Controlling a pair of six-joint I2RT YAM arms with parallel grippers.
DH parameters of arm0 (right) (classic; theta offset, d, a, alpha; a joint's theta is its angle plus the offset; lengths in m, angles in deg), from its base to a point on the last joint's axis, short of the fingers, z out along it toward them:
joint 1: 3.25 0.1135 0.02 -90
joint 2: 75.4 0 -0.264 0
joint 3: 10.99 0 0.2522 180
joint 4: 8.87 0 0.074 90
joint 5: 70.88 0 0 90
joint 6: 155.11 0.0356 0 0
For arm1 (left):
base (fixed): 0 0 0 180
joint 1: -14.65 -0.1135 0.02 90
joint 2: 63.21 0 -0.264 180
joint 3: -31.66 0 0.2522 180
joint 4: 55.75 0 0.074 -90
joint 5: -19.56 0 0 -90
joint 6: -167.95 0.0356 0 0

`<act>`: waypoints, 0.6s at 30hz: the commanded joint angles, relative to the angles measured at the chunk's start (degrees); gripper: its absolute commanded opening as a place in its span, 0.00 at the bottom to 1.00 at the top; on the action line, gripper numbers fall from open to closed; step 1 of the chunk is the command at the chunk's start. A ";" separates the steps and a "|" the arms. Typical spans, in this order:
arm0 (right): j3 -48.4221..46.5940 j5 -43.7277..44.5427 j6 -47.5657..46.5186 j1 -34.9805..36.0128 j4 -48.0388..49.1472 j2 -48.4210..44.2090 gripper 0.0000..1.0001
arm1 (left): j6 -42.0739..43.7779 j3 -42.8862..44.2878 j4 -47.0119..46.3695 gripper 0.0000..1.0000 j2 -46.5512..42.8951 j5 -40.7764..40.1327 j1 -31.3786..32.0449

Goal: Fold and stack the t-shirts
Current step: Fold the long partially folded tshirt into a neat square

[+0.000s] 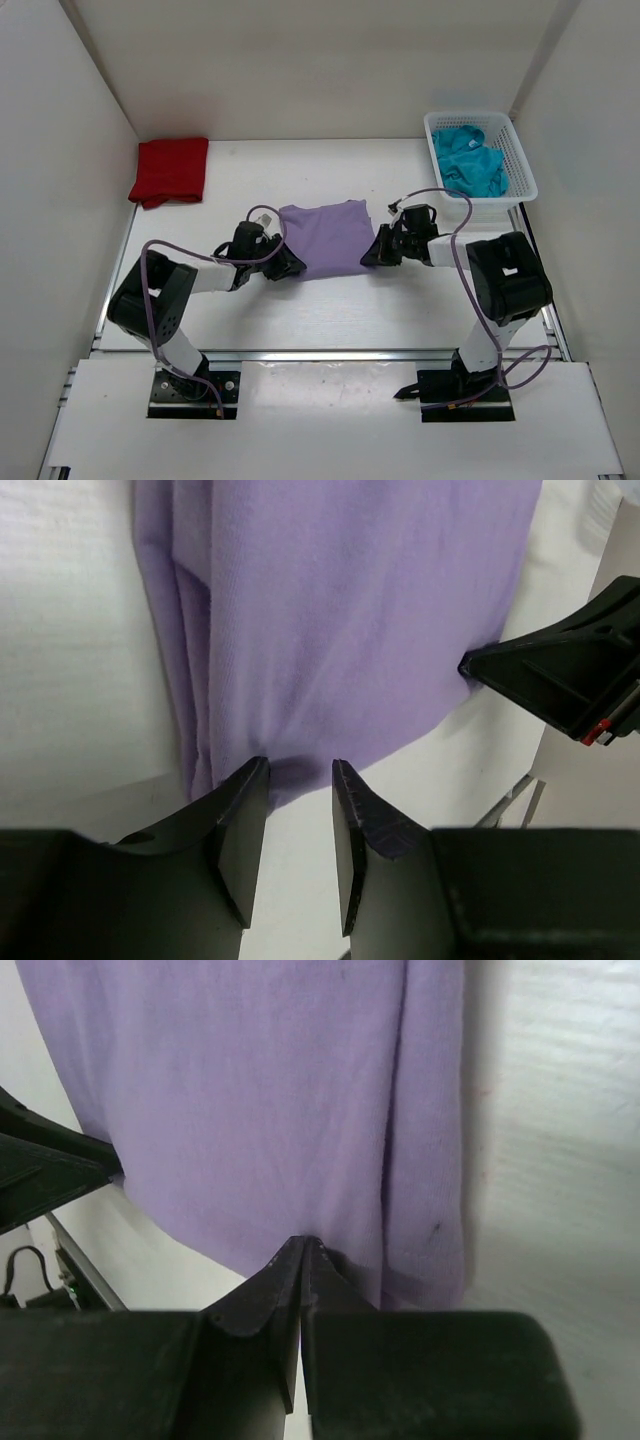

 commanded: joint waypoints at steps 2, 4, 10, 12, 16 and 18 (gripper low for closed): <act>-2.11 1.13 -2.60 0.23 -3.06 -5.99 0.00 | 0.68 3.34 5.10 0.43 -6.29 1.05 0.14; -7.27 1.65 -3.47 -0.13 -4.55 -6.18 0.00 | 1.29 6.94 5.98 0.44 -7.44 -0.71 -0.03; -22.40 -1.58 -3.22 -2.49 -6.85 5.13 0.00 | 0.78 20.74 7.66 0.41 5.97 -0.38 -4.59; -23.74 -3.18 -1.28 -2.76 -4.40 6.56 0.01 | -0.28 22.69 6.35 0.39 10.21 0.08 -5.65; -30.65 -5.10 -0.21 -3.55 -4.37 14.97 0.00 | -1.07 26.21 5.82 0.39 16.27 -0.63 -7.06; -35.49 -4.93 -0.92 -3.64 -6.76 19.64 0.00 | -0.99 27.26 5.99 0.39 17.78 -1.33 -8.38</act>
